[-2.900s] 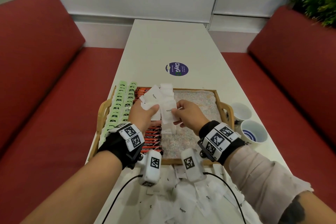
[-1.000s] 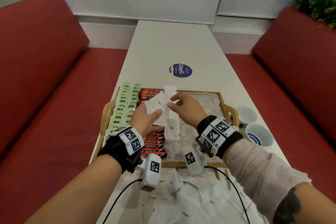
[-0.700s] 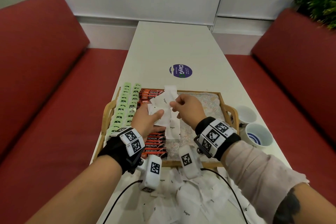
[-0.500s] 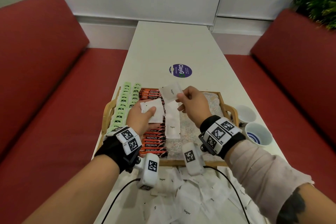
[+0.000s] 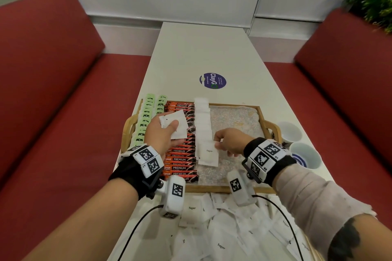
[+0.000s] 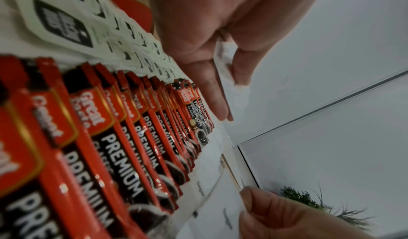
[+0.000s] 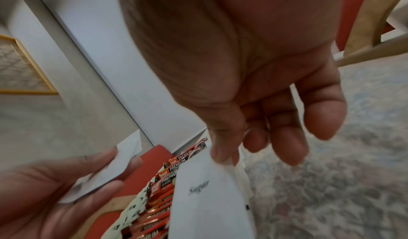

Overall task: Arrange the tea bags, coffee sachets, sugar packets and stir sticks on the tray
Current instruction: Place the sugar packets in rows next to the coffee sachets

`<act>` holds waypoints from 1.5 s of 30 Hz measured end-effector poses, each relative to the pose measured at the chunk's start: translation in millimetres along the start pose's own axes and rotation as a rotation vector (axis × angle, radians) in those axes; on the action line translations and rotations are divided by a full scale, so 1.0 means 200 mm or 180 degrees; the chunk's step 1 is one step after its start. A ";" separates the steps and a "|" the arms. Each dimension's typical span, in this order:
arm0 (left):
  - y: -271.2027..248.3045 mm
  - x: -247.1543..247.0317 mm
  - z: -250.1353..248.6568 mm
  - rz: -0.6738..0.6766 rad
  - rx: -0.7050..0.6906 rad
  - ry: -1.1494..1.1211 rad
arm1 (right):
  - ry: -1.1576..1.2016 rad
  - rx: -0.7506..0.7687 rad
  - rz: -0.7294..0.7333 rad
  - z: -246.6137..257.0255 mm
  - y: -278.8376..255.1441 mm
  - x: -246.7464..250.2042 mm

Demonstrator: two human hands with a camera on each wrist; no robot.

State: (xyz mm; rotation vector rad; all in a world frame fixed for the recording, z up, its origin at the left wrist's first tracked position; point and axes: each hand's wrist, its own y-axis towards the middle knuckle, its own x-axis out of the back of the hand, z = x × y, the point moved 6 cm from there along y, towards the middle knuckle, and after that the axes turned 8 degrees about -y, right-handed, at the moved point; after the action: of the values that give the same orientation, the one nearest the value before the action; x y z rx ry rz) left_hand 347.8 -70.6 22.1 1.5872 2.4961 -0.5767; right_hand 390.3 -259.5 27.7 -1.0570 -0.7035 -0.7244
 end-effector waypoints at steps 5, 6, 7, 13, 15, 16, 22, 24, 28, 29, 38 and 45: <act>0.00 0.00 0.01 -0.0009 0.0031 0.0026 | -0.0460 -0.0015 0.0145 0.02 0.04 -0.04; 0.00 0.01 0.01 -0.0015 0.0036 0.0039 | -0.0502 -0.0041 0.0128 0.03 0.06 -0.04; 0.00 0.01 0.01 -0.0016 0.0040 0.0051 | -0.0534 -0.0076 0.0094 0.02 0.07 -0.05; 0.01 0.01 0.02 -0.0011 0.0076 0.0044 | -0.0612 -0.0274 -0.0087 0.01 0.13 -0.04; 0.01 0.01 0.02 -0.0035 0.0092 0.0049 | -0.0612 -0.0322 -0.0106 0.01 0.15 -0.05; 0.02 0.01 0.02 -0.0049 0.0096 0.0063 | -0.0619 -0.0344 -0.0107 0.01 0.15 -0.05; 0.03 0.00 0.04 0.0002 0.0147 0.0038 | -0.0569 -0.0404 -0.0127 0.00 0.17 -0.06; 0.03 0.00 0.05 0.0029 0.0161 0.0011 | -0.0588 -0.0383 -0.0127 0.01 0.17 -0.06; 0.03 -0.01 0.07 0.0124 0.0187 0.0000 | -0.0567 -0.0382 -0.0159 0.01 0.17 -0.07; 0.02 -0.01 0.07 0.0154 0.0189 -0.0001 | -0.0591 -0.0384 -0.0163 0.01 0.17 -0.06; 0.01 -0.05 0.06 0.0200 0.0117 0.0022 | 0.0929 0.0424 -0.1118 0.15 0.04 0.11; -0.03 -0.11 0.04 0.0088 0.0002 -0.0006 | 0.1141 0.0556 -0.0464 0.20 -0.01 0.03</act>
State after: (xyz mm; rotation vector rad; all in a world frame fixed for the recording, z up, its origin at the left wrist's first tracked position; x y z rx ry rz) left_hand 351.9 -93.4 22.4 1.6180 2.4689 -0.5752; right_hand 386.4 -224.9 46.9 -0.6969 -0.5253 -0.9326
